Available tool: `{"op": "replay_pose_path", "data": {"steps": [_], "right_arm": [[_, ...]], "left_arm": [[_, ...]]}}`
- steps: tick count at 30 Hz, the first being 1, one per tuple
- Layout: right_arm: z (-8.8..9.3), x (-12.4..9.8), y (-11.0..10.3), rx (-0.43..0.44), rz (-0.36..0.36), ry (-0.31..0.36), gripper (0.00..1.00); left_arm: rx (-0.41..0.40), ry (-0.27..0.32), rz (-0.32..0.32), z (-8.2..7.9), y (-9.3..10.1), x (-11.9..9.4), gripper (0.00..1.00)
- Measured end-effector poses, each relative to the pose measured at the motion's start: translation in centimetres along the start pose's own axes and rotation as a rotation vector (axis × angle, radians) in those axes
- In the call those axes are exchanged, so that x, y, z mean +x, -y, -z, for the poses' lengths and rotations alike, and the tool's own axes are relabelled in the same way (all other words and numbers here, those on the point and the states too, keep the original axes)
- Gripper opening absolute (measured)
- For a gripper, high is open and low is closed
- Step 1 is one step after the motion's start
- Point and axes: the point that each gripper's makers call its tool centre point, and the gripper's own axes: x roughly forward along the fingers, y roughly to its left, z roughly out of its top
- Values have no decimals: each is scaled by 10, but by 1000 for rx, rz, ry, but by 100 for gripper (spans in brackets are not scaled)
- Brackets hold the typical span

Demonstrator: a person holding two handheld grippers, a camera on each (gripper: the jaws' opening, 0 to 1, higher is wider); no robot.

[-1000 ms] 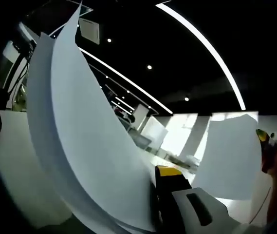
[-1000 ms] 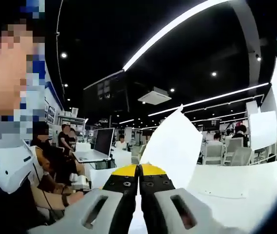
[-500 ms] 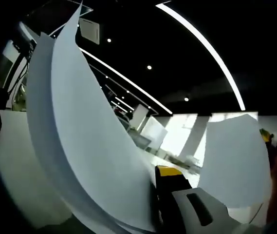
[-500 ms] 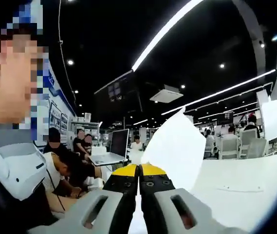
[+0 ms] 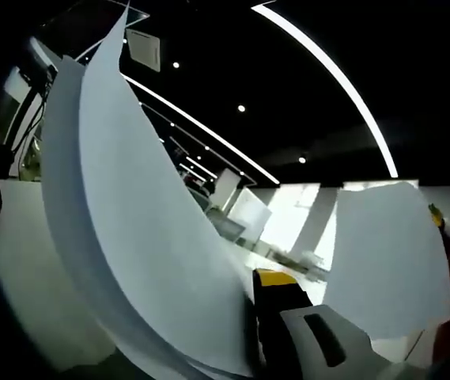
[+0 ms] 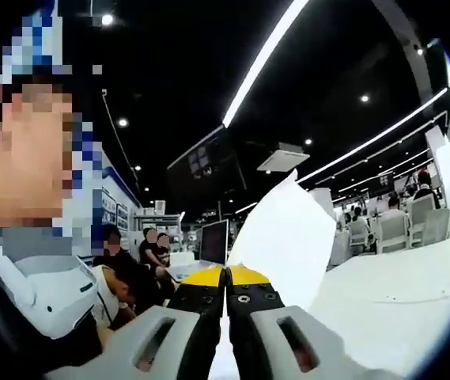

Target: Organize the stack of printing papers by aligning and flattening the scattered papers on the table

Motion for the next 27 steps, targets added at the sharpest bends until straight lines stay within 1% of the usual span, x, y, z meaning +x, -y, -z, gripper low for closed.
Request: {"op": "replay_pose_path", "data": {"steps": [4,7,9,10,13,17,22,27], "right_arm": [[-2,-2,2,0,9,8,0],[0,-2,3,-1,16,2,0],[6,-2,10,1,44,-23,0],[11,-4,17,-1,77,-46,0],[21,-6,30,0,125,-79,0],[27,-8,37,2,152,-102,0],[40,-12,50,-3,206,-156,0],[49,-11,51,-4,202,-187,0]], "left_arm": [[-2,0,2,0,1,0,14],[-3,0,2,0,1,0,14],[-2,0,2,0,1,0,14],[-2,0,2,0,1,0,14],[-3,1,2,0,1,0,14],[-3,1,2,-1,0,0,14],[-3,0,2,-1,0,0,14],[-3,0,2,-1,0,0,14]]}}
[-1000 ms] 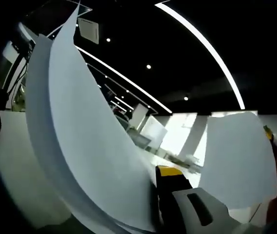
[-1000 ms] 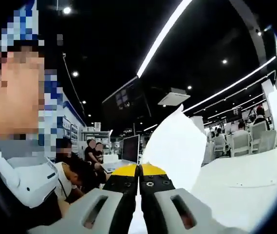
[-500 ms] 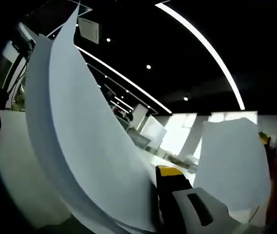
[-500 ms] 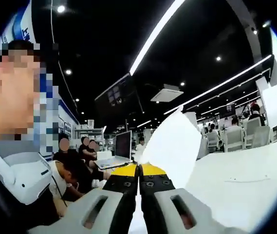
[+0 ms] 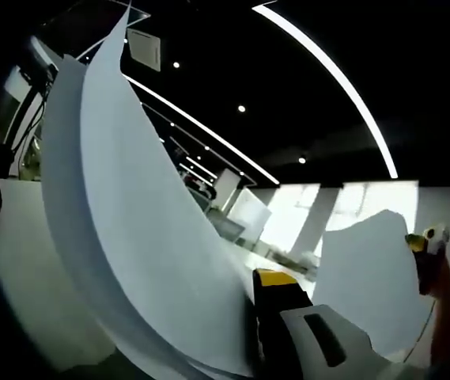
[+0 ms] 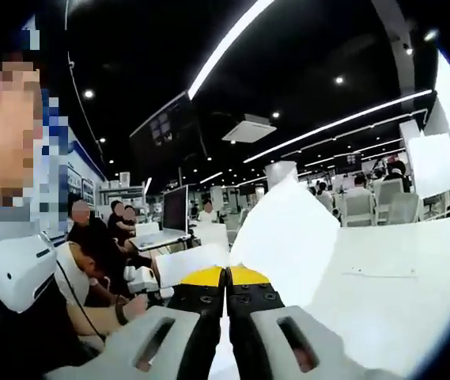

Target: Organize the stack of printing papers by aligning and flattening the scattered papers on the table

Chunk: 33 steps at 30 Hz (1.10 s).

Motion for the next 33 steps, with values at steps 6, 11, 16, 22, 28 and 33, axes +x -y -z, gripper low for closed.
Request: {"op": "replay_pose_path", "data": {"steps": [6,11,16,22,28,33], "right_arm": [[-3,5,-18,4,-73,15,0],[-10,8,-39,45,-166,50,0],[-19,9,-57,65,-238,86,0],[-26,5,-66,90,-282,115,0],[-40,-3,-83,128,-369,161,0],[-52,-9,-98,165,-456,203,0]], "left_arm": [[0,0,0,0,-1,0,14],[-1,2,1,0,-2,0,14],[-5,4,4,0,-7,0,14],[-8,5,4,-1,-10,0,14],[-9,6,3,0,-11,1,14],[-8,6,2,0,-11,1,14]]}}
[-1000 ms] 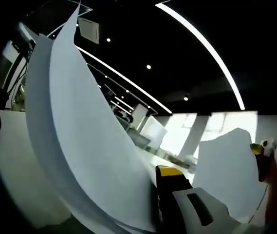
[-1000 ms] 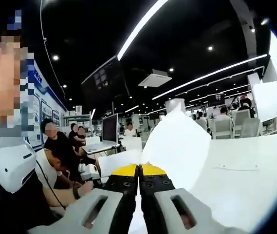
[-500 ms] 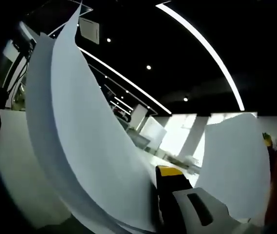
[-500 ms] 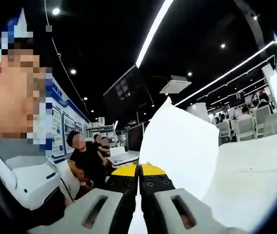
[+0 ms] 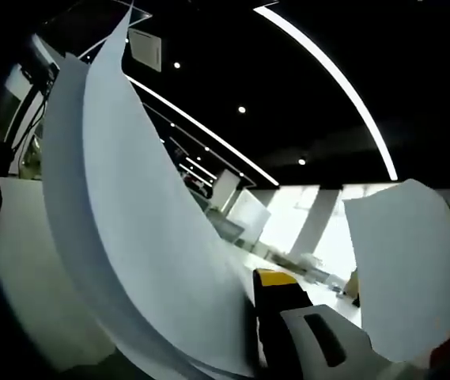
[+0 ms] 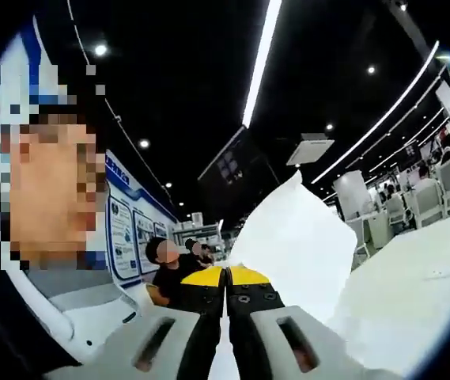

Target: Organize the stack of printing papers by aligning and flattening the scattered papers on the table

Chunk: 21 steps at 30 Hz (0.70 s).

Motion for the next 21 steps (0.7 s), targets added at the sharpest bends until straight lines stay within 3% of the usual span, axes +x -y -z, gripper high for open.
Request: {"op": "replay_pose_path", "data": {"steps": [3,5,7,9,13,21], "right_arm": [[3,0,6,20,-8,-7,0],[13,-3,22,52,55,-42,0],[26,-8,44,-20,135,-102,0],[44,-19,72,11,247,-168,0],[65,-36,106,-13,377,-245,0],[81,-45,124,-38,413,-322,0]], "left_arm": [[0,0,0,0,1,0,14],[-1,1,0,0,1,0,14],[-3,2,0,0,1,0,14],[-3,3,0,0,1,0,14],[-6,4,0,0,1,-1,14],[-4,3,-1,1,2,-1,14]]}}
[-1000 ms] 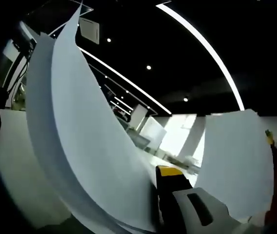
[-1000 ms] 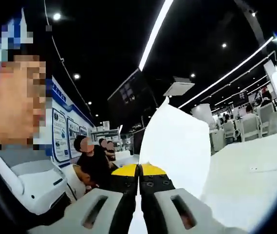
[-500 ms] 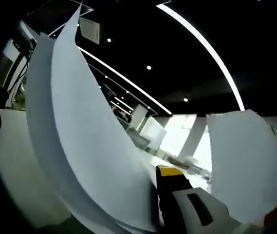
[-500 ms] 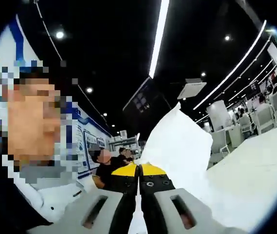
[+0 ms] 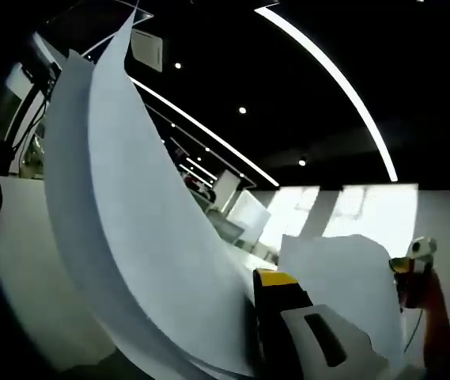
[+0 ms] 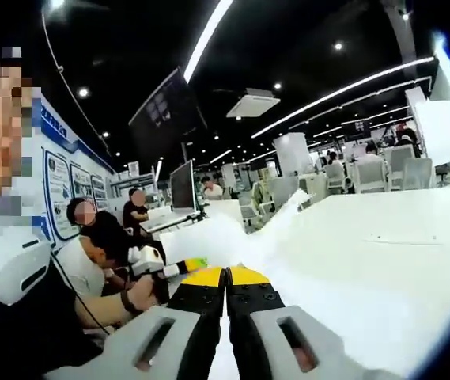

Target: Organize the stack of printing papers by aligning and flattening the scattered papers on the table

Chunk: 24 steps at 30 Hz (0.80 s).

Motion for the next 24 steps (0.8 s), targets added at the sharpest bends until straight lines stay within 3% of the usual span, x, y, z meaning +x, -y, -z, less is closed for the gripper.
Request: {"op": "replay_pose_path", "data": {"steps": [4,10,13,20,24], "right_arm": [[6,1,3,-52,21,-32,0],[28,2,13,-99,27,-150,0],[45,-1,33,-37,78,-213,0],[74,-9,55,93,106,-287,0],[85,-14,69,226,128,-273,0]], "left_arm": [[1,0,1,0,1,0,14],[3,-2,0,1,1,0,14],[3,-3,-1,1,1,0,14],[2,-3,-3,1,1,0,14],[3,-3,-3,0,1,0,14]]}}
